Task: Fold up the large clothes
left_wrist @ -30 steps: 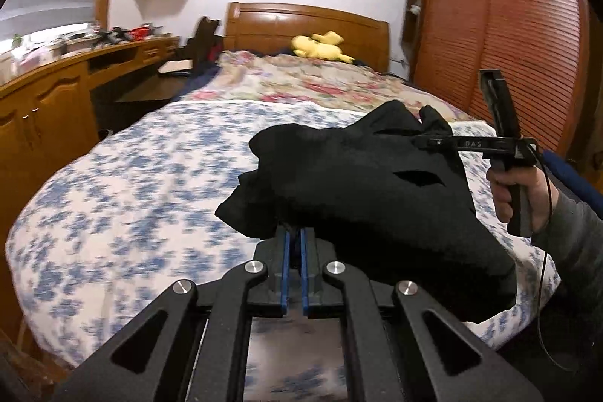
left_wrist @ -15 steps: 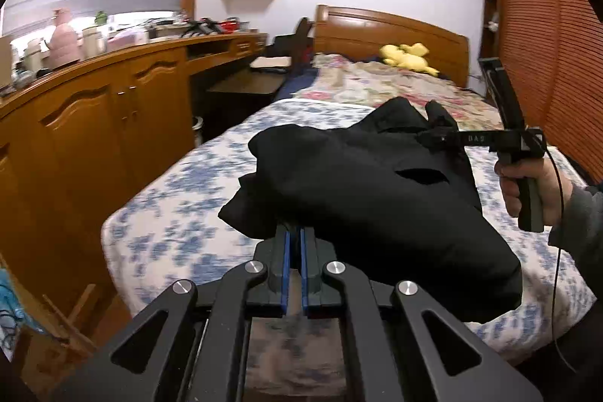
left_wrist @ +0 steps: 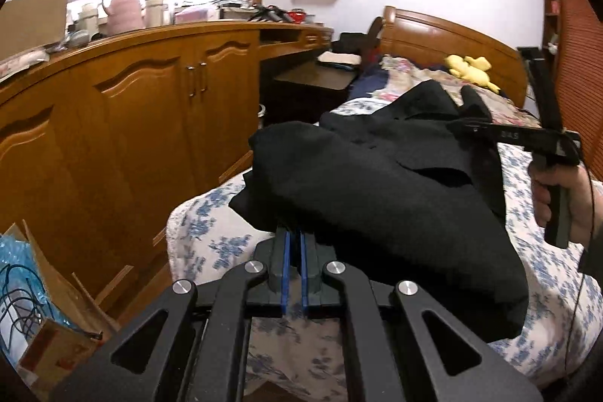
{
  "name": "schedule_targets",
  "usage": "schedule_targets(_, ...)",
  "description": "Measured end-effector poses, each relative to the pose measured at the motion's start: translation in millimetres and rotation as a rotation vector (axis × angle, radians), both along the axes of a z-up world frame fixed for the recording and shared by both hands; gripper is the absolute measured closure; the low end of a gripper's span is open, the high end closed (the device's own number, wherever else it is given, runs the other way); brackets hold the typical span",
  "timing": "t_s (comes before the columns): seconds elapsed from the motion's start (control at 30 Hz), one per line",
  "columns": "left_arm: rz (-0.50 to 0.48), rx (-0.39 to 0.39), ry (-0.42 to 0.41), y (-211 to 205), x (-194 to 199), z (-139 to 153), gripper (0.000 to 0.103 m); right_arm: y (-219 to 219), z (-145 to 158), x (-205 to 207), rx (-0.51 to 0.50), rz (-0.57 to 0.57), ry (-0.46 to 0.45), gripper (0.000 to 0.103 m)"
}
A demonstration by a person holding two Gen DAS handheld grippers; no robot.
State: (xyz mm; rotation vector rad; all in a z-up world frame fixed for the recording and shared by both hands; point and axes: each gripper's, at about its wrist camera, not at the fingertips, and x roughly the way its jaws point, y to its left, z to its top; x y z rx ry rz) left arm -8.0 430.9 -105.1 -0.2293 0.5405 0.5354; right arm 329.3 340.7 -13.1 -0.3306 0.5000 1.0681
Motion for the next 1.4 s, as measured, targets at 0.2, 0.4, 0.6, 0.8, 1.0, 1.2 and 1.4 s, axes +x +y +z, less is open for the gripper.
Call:
schedule_targets(0.2, 0.008, -0.070, 0.062, 14.1, 10.3, -17.4, 0.098, 20.4, -16.0, 16.2, -0.151, -0.078, 0.082, 0.068)
schedule_targets(0.4, 0.036, -0.051, 0.109, 6.8, -0.6, -30.7, 0.087, 3.5, -30.0, 9.6, -0.193, -0.125, -0.035, 0.050)
schedule_targets(0.6, 0.048, -0.038, 0.079, -5.6, -30.2, -31.0, 0.028, -15.0, -30.2, -24.0, -0.094, -0.033, -0.069, 0.050)
schedule_targets(0.8, 0.041, -0.039, 0.029, -15.0, -49.1, -19.1, 0.022, -11.8, -51.5, -60.9, -0.069, 0.167, 0.023, 0.050)
schedule_targets(1.0, 0.050, -0.012, 0.000, -27.5, -55.6, -4.6, 0.014, 13.5, -107.5, -75.5, -0.183, 0.207, 0.043, 0.050)
schedule_targets(1.2, 0.029, 0.005, 0.008, -42.7, -53.3, 6.4, 0.013, -2.8, -104.7, -83.5, -0.139, 0.177, 0.035, 0.050)
schedule_targets(1.4, 0.007, 0.033, -0.004, -61.3, -43.0, 20.9, 0.013, -49.8, -81.6, -102.4, -0.072, 0.158, 0.012, 0.050)
